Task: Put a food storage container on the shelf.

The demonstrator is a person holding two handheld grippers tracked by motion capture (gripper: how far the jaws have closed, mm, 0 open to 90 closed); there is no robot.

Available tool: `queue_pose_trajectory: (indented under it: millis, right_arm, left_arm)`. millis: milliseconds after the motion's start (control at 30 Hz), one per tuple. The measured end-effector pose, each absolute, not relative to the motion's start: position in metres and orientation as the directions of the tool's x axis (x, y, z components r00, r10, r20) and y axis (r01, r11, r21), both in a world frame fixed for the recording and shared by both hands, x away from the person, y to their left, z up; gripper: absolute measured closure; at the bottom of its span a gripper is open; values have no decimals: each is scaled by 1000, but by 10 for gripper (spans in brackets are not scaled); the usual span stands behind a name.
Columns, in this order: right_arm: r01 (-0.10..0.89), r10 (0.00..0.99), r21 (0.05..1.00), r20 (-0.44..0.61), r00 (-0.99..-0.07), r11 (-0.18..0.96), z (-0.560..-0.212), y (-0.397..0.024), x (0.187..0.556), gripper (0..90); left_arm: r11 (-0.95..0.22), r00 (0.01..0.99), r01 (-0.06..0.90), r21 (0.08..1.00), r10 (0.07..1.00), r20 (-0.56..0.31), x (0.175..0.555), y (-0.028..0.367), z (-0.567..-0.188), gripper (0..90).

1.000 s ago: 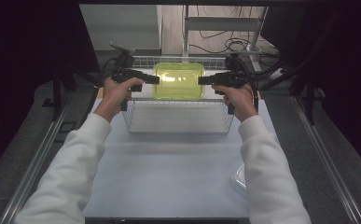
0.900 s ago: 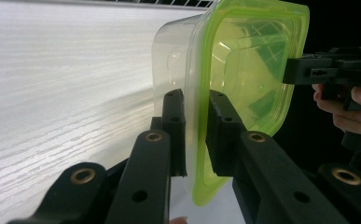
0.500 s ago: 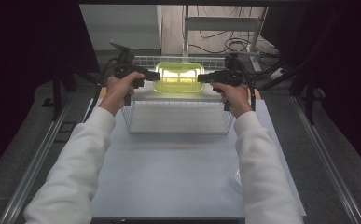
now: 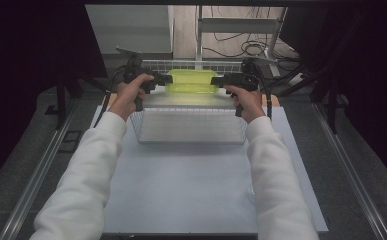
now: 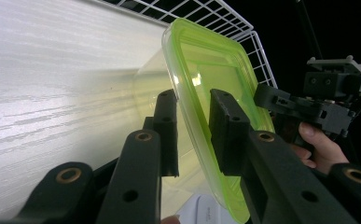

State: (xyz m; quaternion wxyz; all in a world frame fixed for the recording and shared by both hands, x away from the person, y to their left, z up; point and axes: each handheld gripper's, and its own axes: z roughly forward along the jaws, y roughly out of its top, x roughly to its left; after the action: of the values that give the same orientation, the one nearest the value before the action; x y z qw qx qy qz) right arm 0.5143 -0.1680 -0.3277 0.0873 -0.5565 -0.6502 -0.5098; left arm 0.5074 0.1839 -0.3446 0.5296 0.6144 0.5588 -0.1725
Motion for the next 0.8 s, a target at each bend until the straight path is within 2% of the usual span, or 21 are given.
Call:
queue_pose_trajectory:
  millis: [367,433,467,567,633,800]
  right_arm:
    - [814,637,563,681,-361,-141,-327,-167,513,710]
    - [813,639,566,678,-364,-138,-327,-167,512,686]
    - [811,638,569,676,-369,-134,-326,-167,512,645]
    - [798,643,585,669,-373,-146,-324,-166,510,516]
    - [786,663,598,652,-367,-153,-320,-166,507,463]
    - [762,699,633,608,-378,-138,-313,-167,498,412]
  left_arm:
    - [179,338,857,483,513,-789,505,184,-344,726]
    - [173,346,850,498,529,-775,505,183,-344,711]
    - [174,347,844,507,544,-764,504,183,-343,684]
    - [188,349,823,536,577,-738,500,184,-339,497]
    - [186,369,806,562,584,-723,496,184,-335,424]
    - [162,403,764,624,636,-658,485,186,-324,337]
